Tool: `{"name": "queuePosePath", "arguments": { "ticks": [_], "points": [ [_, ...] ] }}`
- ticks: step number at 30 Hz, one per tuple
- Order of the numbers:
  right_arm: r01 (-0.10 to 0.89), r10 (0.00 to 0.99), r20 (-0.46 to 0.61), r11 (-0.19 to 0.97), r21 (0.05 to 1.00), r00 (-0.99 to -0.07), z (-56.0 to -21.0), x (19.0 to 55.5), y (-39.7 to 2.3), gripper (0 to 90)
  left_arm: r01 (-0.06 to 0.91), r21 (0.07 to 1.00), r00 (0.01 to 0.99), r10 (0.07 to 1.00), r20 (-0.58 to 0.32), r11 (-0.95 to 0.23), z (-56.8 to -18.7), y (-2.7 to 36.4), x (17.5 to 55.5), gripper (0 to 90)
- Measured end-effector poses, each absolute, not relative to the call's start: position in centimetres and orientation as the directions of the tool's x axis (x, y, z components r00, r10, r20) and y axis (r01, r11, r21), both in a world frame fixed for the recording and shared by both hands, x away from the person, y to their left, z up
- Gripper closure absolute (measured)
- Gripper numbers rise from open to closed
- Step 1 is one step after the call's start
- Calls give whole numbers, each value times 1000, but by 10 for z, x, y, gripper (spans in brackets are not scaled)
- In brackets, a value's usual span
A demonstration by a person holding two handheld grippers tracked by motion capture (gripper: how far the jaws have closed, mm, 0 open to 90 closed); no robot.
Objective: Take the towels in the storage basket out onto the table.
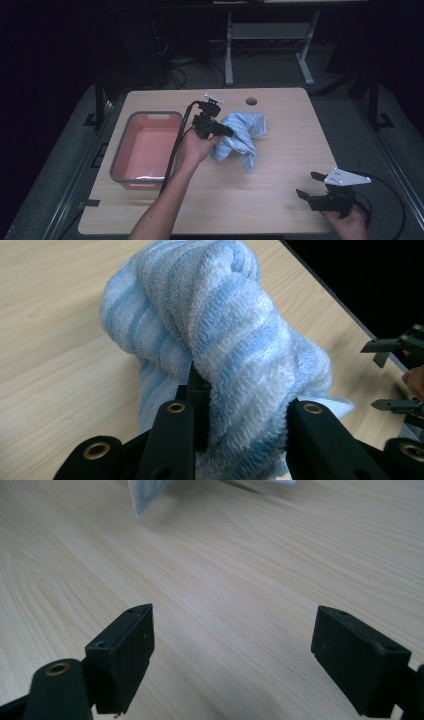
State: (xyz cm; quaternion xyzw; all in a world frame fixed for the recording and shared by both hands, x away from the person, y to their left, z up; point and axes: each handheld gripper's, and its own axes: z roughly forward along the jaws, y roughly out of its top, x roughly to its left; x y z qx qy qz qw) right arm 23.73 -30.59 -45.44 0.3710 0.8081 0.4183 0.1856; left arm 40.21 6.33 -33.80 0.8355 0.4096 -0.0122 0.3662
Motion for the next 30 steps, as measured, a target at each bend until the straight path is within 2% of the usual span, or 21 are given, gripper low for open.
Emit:
{"name": "queuePosePath", "arguments": {
  "ticks": [16,30],
  "points": [
    [442,752,8,378,814,-659,-455,237,-306,168,727,570,637,686,-351,-383,-369,39,406,695],
    [449,749,10,387,805,-663,-458,238,-304,168,735,551,632,694,-343,-397,-388,29,408,682]
  ]
}}
